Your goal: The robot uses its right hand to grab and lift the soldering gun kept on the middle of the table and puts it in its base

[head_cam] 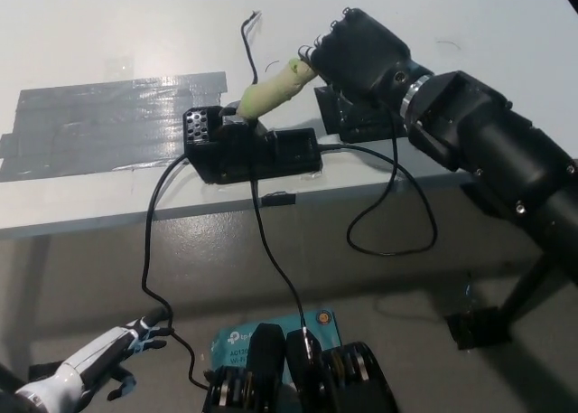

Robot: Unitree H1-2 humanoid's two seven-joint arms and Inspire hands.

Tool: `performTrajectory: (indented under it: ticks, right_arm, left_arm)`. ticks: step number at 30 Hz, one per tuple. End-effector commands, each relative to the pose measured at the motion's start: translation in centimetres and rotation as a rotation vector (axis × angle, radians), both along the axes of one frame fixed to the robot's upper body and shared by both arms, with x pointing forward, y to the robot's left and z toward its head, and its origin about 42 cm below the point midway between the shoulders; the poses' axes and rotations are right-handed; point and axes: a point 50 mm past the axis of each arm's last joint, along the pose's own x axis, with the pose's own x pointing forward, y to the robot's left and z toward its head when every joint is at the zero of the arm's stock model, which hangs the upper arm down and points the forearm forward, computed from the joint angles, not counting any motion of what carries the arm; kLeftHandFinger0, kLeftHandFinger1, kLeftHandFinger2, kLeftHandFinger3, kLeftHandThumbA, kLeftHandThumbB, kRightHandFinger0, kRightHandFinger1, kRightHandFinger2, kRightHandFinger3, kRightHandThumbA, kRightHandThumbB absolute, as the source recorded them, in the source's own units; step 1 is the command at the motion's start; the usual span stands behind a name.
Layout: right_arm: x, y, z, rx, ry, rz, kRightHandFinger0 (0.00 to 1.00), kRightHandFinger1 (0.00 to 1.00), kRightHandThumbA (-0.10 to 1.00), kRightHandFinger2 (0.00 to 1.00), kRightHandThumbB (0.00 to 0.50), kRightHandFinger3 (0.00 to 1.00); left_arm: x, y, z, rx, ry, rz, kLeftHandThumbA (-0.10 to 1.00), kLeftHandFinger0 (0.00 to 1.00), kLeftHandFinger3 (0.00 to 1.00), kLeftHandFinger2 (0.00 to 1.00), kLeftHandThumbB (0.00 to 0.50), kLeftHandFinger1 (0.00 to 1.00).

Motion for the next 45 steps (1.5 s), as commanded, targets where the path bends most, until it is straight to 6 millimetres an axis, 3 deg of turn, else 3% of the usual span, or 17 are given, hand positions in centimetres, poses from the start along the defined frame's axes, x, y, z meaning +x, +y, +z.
performTrajectory:
  ticks: [1,2,3,4,6,7,8,9,10,11,12,17,26,34,40,44,45]
  right_arm:
    - [-2.3,4.7,-0.3,0.049,0.070,0.102,0.00,0.05,-0.10,0.45,0.093,0.08]
    - [-2.4,4.7,-0.3,0.051,0.075,0.099,0.00,0.06,-0.10,0.47,0.100,0.10]
    - [-2.4,4.6,-0.3,0.059,0.097,0.083,0.00,0.07,-0.10,0.47,0.125,0.31]
    - [-2.4,4.5,-0.2,0.041,0.100,0.064,0.00,0.05,-0.10,0.45,0.121,0.72]
    - [-2.7,4.5,0.1,0.011,0.139,-0.016,0.00,0.03,-0.05,0.39,0.192,1.00]
    - [-2.9,4.5,0.3,0.011,0.159,-0.038,0.00,0.00,-0.04,0.32,0.208,1.00]
    - [-3.0,4.5,0.4,-0.017,0.176,-0.085,0.00,0.05,0.10,0.39,0.290,1.00]
    - [-3.2,4.6,0.6,-0.073,0.174,-0.122,0.50,0.45,0.22,0.77,0.343,1.00]
    - [-3.2,4.5,0.6,-0.089,0.177,-0.139,0.84,0.83,0.29,1.00,0.389,1.00]
    - [-3.4,4.5,0.6,-0.104,0.182,-0.157,1.00,0.97,0.31,1.00,0.416,1.00]
    - [-3.8,4.3,0.9,-0.152,0.198,-0.229,1.00,1.00,0.45,1.00,0.499,1.00]
    - [-3.9,4.7,1.4,-0.239,0.156,-0.261,1.00,1.00,0.65,1.00,0.500,1.00]
    - [-3.7,4.9,3.1,-0.150,0.072,-0.263,1.00,1.00,0.64,1.00,0.500,1.00]
    - [-5.5,5.7,5.9,-0.167,0.001,-0.215,1.00,1.00,0.70,1.00,0.500,1.00]
    - [-8.8,5.0,9.4,-0.127,-0.017,-0.143,1.00,1.00,0.69,1.00,0.500,1.00]
    - [-13.2,2.6,11.2,-0.089,-0.079,-0.072,1.00,1.00,0.68,1.00,0.500,1.00]
    - [-16.2,0.8,12.1,-0.053,-0.107,-0.063,1.00,1.00,0.69,1.00,0.500,1.00]
  left_arm:
    - [0.3,0.8,1.2,0.021,-0.023,-0.015,1.00,0.92,1.00,0.98,0.177,0.97]
    - [0.3,0.9,1.2,0.019,-0.022,-0.016,1.00,0.92,1.00,0.98,0.178,0.97]
    - [0.3,0.9,1.1,0.022,-0.024,-0.017,1.00,0.93,1.00,0.98,0.176,0.97]
    - [0.3,0.9,1.1,0.023,-0.022,-0.017,1.00,0.93,1.00,0.98,0.171,0.97]
    - [0.1,0.9,1.1,0.023,-0.015,-0.010,1.00,0.93,1.00,0.98,0.175,0.97]
    - [0.1,1.0,1.1,0.018,-0.007,-0.007,1.00,0.94,1.00,0.98,0.175,0.98]
    - [0.1,0.9,1.1,0.019,-0.009,-0.006,1.00,0.93,1.00,0.98,0.174,0.97]
    - [0.1,1.0,1.0,0.022,-0.010,-0.005,1.00,0.92,1.00,0.97,0.168,0.96]
    - [0.1,1.0,1.0,0.021,-0.007,-0.004,1.00,0.92,1.00,0.97,0.163,0.96]
    - [0.1,1.0,0.9,0.020,-0.003,-0.002,1.00,0.92,1.00,0.97,0.162,0.96]
    - [0.1,1.0,0.9,0.023,-0.007,-0.007,1.00,0.92,1.00,0.97,0.156,0.97]
    - [-0.2,1.1,0.8,0.021,-0.011,-0.004,1.00,0.92,1.00,0.98,0.142,0.97]
    - [-0.7,1.0,0.4,0.056,-0.024,-0.017,1.00,0.88,1.00,0.99,0.138,0.96]
    - [-1.2,1.4,0.0,0.040,-0.010,0.001,1.00,0.83,1.00,0.97,0.146,0.93]
    - [-1.5,1.7,-0.2,0.046,0.003,0.009,1.00,0.85,1.00,0.98,0.133,0.95]
    - [-1.8,1.9,-0.3,0.051,0.005,0.011,1.00,0.86,1.00,0.99,0.114,0.95]
    - [-2.1,1.9,-0.3,0.052,0.007,0.009,1.00,0.87,1.00,0.99,0.109,0.96]
